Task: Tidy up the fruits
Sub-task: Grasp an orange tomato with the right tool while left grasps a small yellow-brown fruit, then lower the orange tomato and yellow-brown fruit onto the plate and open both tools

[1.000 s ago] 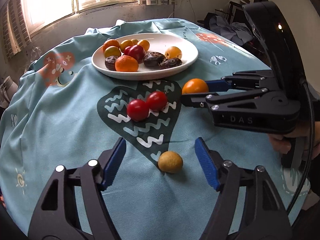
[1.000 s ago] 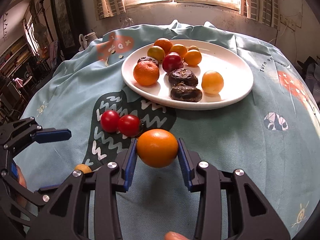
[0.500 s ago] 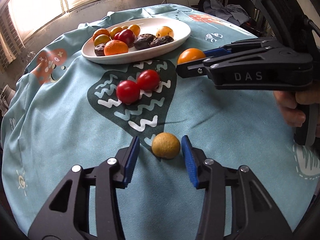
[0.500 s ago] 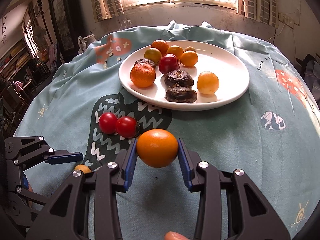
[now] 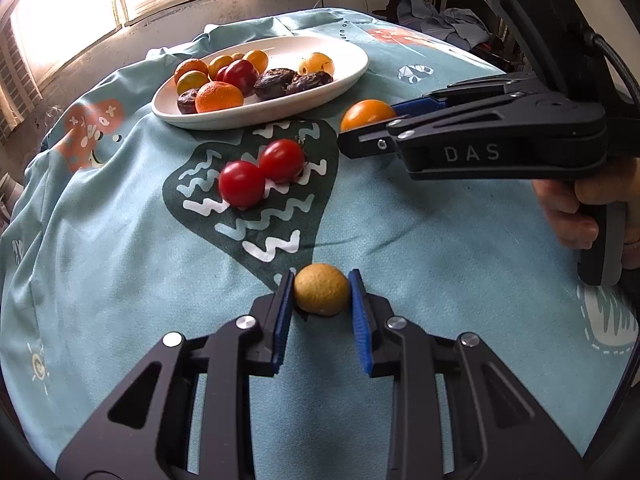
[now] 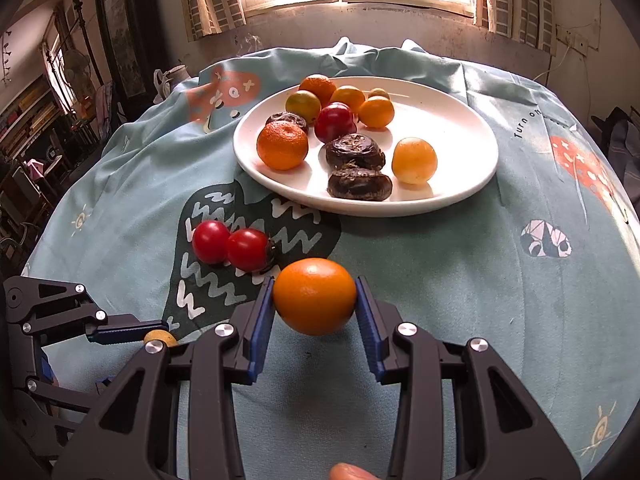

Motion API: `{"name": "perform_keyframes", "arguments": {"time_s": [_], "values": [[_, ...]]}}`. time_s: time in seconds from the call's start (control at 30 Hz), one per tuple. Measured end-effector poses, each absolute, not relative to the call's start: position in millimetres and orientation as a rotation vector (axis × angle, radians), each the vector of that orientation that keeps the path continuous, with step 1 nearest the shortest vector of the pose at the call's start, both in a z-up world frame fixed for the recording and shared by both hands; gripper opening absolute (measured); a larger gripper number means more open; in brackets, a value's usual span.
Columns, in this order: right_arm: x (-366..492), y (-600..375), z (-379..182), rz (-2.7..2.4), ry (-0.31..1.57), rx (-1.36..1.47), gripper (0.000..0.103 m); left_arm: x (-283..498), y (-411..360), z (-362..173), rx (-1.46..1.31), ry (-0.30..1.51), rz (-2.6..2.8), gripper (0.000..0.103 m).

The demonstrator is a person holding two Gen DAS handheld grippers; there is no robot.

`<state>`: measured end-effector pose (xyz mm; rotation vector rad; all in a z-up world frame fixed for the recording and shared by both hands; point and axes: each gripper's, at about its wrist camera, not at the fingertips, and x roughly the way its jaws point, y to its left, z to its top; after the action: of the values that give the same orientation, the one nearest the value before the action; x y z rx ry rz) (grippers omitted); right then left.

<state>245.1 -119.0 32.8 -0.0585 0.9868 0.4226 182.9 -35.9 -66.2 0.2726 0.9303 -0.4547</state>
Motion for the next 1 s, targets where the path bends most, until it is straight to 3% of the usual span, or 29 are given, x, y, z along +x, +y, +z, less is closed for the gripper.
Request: {"name": "perform_keyframes", "arguments": {"time_s": [0.33,0.53,0.77,1.0], "values": [[245,-119,34,0.434,0.985,-0.064,0.04,189,-28,-62,0.174,0.939,-0.441,0.028],[245,-129,51,0.472,0.926,0.024,0.04,209,-18,-27,0.063,0.882,-0.452,0.028],[279,-165,75,0.325,0.76,0.149,0.04,286,-5,17,-0.007,0.779,-0.333,0.028],[338,-171,64,0.288,0.737,0.159,0.04,371,-20,2,-0.042,0.817,-0.265,0.028]]}}
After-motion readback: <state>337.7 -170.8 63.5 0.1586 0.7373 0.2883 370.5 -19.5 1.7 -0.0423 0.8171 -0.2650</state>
